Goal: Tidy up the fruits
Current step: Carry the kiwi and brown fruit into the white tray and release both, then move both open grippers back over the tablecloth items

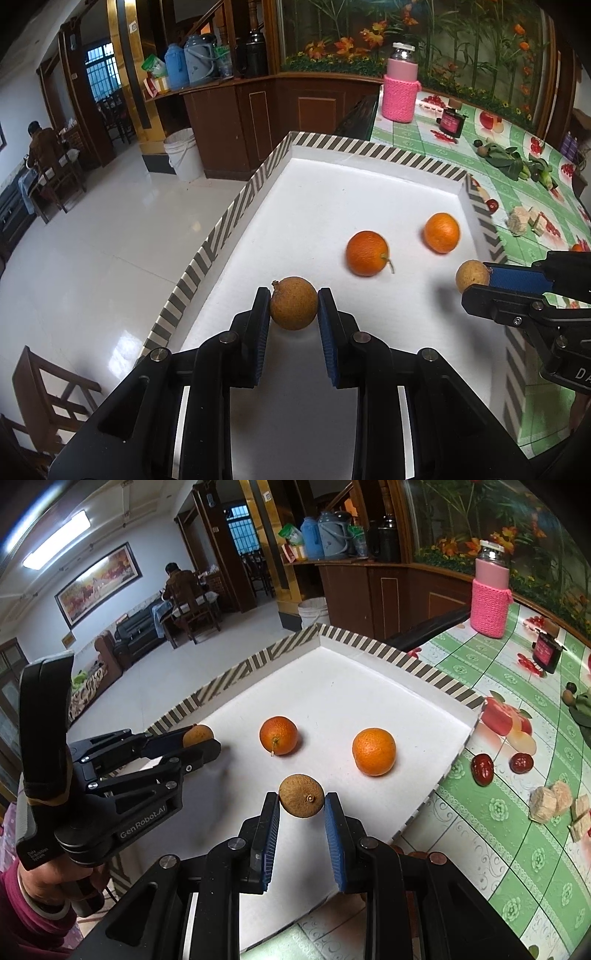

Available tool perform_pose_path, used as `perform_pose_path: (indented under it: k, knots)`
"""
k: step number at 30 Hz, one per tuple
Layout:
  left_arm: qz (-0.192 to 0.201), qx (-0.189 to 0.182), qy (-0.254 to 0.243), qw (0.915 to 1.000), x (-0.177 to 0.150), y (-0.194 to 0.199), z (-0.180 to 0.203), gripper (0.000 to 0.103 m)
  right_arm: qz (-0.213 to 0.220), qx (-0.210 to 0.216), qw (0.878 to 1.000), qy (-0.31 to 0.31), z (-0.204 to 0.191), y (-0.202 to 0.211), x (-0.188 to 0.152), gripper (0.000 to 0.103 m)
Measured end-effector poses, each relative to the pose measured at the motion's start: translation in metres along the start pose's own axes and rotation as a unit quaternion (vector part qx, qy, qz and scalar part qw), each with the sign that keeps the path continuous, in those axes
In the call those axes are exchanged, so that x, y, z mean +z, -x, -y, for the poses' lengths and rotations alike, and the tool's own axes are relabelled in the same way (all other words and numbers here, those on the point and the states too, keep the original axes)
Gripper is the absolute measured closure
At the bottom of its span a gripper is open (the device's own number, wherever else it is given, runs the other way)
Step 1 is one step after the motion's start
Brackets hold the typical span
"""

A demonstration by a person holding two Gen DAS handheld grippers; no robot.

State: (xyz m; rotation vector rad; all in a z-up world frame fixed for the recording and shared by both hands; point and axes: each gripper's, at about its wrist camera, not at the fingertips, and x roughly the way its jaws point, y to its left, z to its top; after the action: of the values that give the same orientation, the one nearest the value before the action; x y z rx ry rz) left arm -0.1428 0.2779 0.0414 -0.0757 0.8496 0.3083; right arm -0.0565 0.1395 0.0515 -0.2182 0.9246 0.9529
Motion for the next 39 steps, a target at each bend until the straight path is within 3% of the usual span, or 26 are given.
perform_pose_path:
  k: [15,17,21,22,29,39]
  knots:
    - [-0.023,-0.018,-0.033,0.999,0.008,-0.011,-0.006,0.078,-0.041,-0.021,0.999,0.002,-0.01,-0.029,0.002,0.079]
    - [-0.027,-0.017,-0.032,0.999,0.009,-0.01,-0.005,0.074,-0.04,-0.022,0.999,-0.005,-0.009,-0.03,0.003,0.079]
    - [-0.022,-0.011,-0.035,0.9991,0.01,-0.007,-0.001,0.037,-0.03,-0.016,0.999,-0.007,-0.008,-0.024,0.002,0.076]
    - [-0.02,-0.009,-0.033,0.9992,0.01,-0.007,0.0,0.035,-0.028,-0.014,0.999,-0.008,-0.008,-0.022,0.001,0.076]
    - [-0.015,0.006,-0.023,0.9996,0.01,-0.002,0.003,0.035,-0.01,-0.011,1.0,-0.019,-0.004,-0.002,-0.007,0.076]
    - [0.029,0.014,-0.025,0.9992,0.017,0.023,0.024,0.035,0.044,-0.017,0.997,-0.059,0.019,0.04,-0.016,0.075]
